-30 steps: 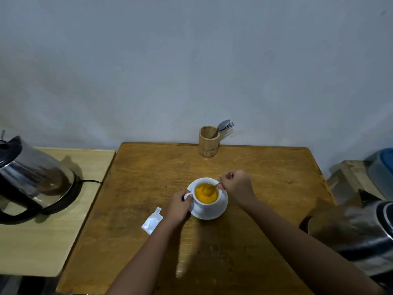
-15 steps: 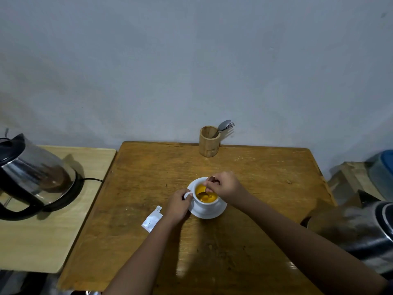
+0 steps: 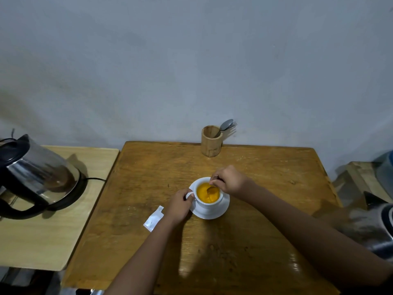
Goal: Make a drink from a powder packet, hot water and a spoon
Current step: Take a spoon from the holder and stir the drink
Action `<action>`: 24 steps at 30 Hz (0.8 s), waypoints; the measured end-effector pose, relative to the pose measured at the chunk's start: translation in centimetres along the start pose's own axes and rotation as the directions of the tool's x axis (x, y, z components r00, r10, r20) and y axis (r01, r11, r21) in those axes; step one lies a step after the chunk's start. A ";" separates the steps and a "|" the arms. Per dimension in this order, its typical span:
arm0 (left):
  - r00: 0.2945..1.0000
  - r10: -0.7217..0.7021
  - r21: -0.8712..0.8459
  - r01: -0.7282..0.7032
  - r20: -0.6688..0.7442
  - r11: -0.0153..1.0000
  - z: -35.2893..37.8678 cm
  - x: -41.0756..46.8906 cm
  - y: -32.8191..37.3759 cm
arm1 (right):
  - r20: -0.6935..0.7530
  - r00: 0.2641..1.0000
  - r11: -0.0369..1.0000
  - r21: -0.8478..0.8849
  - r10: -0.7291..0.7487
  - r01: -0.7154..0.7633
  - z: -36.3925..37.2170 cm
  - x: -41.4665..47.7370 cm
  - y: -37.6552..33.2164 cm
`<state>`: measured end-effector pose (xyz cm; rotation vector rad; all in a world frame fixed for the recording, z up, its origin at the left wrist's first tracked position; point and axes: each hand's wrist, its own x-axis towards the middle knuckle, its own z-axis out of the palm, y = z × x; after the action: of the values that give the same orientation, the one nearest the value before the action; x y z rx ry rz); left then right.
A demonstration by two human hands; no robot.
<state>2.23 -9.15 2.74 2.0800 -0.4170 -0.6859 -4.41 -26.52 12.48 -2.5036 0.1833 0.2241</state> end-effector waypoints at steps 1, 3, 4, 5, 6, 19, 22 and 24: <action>1.000 0.002 0.002 -0.002 -0.003 1.000 0.0 0.0 -0.1 | -0.008 1.000 1.000 -0.003 -0.003 0.003 0.1 0.1 0.0; 1.000 0.003 -0.004 -0.003 -0.004 1.000 0.1 0.0 -0.2 | -0.023 1.000 1.000 -0.013 0.002 -0.002 0.2 0.4 -0.2; 1.000 0.003 -0.009 -0.003 -0.003 1.000 0.1 0.0 -0.2 | -0.029 1.000 1.000 -0.015 0.003 -0.004 0.3 0.5 -0.3; 1.000 0.004 -0.011 -0.004 -0.002 1.000 0.1 0.1 -0.2 | -0.036 0.999 1.000 -0.011 0.001 -0.001 0.4 0.6 -0.4; 1.000 0.006 -0.012 -0.006 -0.002 1.000 0.2 0.1 -0.2 | -0.042 0.999 1.000 -0.001 0.001 -0.001 0.6 0.7 -0.6; 0.999 0.018 -0.009 -0.018 0.028 1.000 0.0 0.5 -0.6 | 0.049 0.999 1.000 -0.021 0.019 -0.018 0.2 0.0 -0.9; 1.000 0.015 -0.013 -0.015 0.023 1.000 0.0 0.6 -0.8 | 0.009 1.000 0.999 -0.021 0.026 -0.025 -0.3 0.0 -0.4; 1.000 0.013 -0.011 -0.013 0.020 1.000 0.0 0.6 -0.8 | -0.015 1.000 1.000 -0.021 0.021 -0.021 -0.1 0.2 -0.4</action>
<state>2.72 -9.00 1.89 2.0602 -0.4365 -0.7004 -4.15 -26.30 12.79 -2.5262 0.2142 0.2173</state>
